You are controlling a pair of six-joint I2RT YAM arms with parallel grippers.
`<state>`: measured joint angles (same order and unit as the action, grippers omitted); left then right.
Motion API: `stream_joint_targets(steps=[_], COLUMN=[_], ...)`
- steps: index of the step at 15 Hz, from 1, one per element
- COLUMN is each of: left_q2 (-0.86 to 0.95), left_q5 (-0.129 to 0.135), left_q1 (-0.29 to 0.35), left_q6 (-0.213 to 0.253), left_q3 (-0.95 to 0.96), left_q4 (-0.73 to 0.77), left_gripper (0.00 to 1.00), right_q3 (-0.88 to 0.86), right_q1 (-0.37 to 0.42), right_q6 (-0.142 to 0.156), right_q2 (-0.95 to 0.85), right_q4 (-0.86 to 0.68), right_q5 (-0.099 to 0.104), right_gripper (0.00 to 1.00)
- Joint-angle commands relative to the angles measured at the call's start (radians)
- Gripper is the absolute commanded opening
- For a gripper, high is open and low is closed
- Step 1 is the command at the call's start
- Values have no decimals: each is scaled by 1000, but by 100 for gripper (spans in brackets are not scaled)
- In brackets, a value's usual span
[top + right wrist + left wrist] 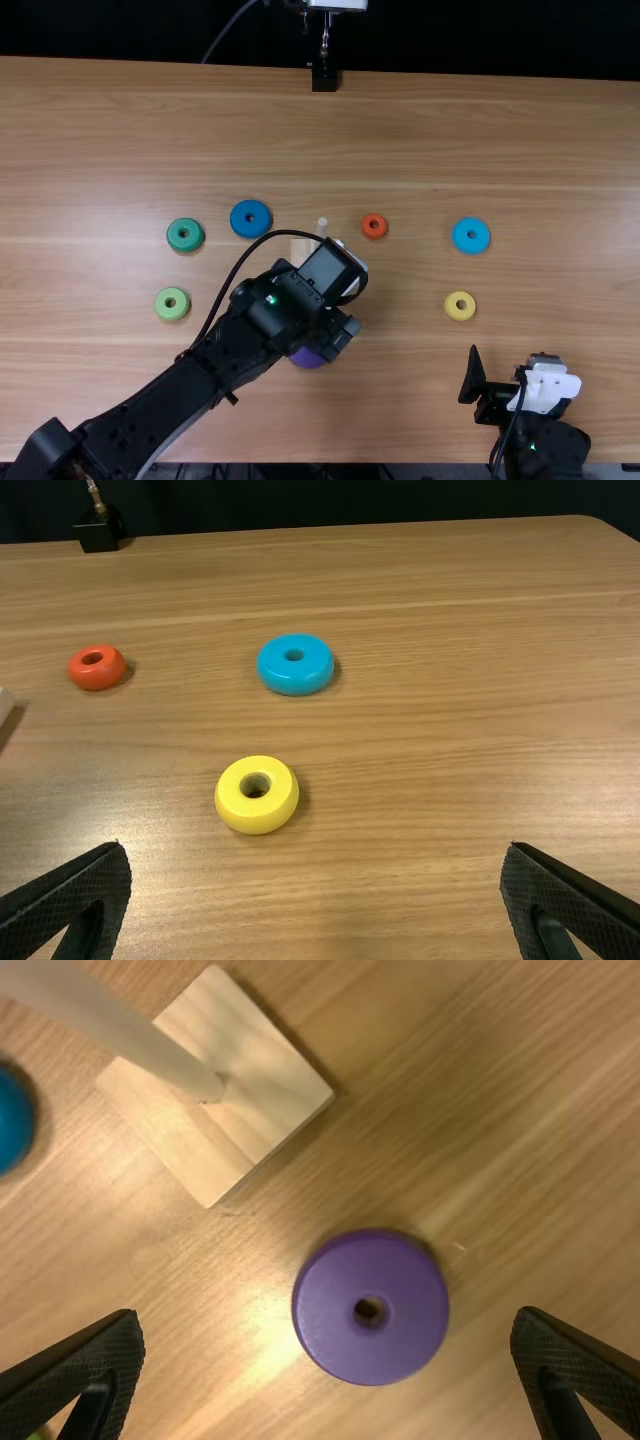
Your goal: Build the Hanoi tower: stack the rings onto the peg from bottom to top in this color order: purple, dark blue, light blue, dark green, light green, yellow, orange.
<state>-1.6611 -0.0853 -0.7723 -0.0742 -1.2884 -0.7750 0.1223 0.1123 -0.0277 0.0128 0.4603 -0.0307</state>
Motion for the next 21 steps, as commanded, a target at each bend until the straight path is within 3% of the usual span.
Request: stream_joint_targets(steps=[1,10,21], left_q2=[-52,-163,-213], left_q5=[-14,-7,-5], left_q1=[1,-4,-71], left_q6=[-12,-23,-27], left_q3=[40,81,95], left_q4=[-2,-4,-2], left_gripper=[100,100,100], right_q3=[-107,-107,-107], right_q1=[7,7,7], right_q6=[0,0,0], right_q2=[-13,-13,-13], right_q4=[56,56,56], right_q5=[-2,-2,-2], right_gripper=[100,100,100])
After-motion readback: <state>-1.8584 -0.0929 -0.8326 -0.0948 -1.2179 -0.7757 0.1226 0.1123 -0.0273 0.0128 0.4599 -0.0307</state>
